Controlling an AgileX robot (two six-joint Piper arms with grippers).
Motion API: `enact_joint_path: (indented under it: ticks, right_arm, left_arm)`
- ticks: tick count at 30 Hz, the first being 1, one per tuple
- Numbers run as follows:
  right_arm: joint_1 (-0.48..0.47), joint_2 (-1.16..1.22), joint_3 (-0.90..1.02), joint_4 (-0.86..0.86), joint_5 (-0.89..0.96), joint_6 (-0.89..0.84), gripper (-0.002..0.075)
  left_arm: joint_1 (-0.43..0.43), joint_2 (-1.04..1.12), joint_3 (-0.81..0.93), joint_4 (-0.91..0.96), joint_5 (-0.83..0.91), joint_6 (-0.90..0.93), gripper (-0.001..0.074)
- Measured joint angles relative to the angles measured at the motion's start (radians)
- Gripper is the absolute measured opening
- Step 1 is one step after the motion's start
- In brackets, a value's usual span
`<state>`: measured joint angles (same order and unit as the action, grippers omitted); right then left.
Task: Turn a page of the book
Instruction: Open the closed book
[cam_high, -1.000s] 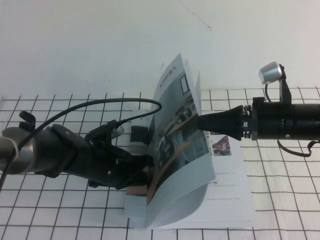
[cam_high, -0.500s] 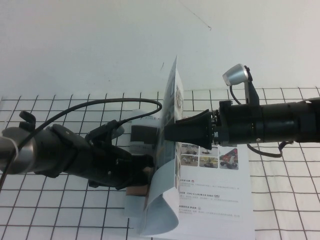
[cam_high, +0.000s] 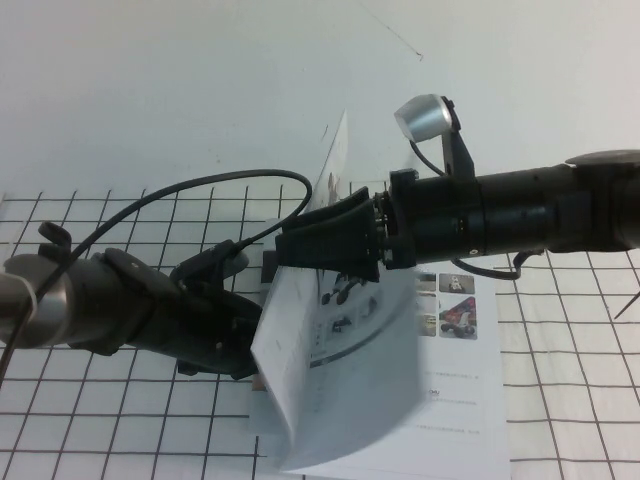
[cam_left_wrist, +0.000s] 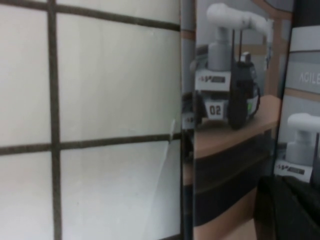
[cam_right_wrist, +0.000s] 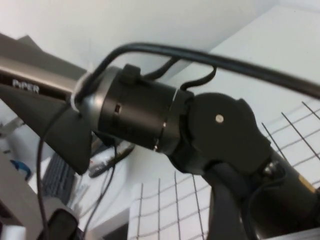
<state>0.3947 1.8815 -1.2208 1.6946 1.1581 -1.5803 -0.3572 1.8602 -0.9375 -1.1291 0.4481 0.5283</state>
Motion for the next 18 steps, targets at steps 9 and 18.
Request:
enact_joint_path:
  ticks: [9, 18]
  right_arm:
    - [0.010, 0.006, -0.008, -0.261, -0.223, 0.146, 0.0398]
    - [0.010, 0.008, -0.008, -0.323, -0.295, 0.186, 0.0398]
  left_arm:
    - [0.000, 0.000, 0.000, 0.000, 0.002, 0.005, -0.0004]
    - [0.000, 0.000, 0.000, -0.002, 0.002, 0.024, -0.0004]
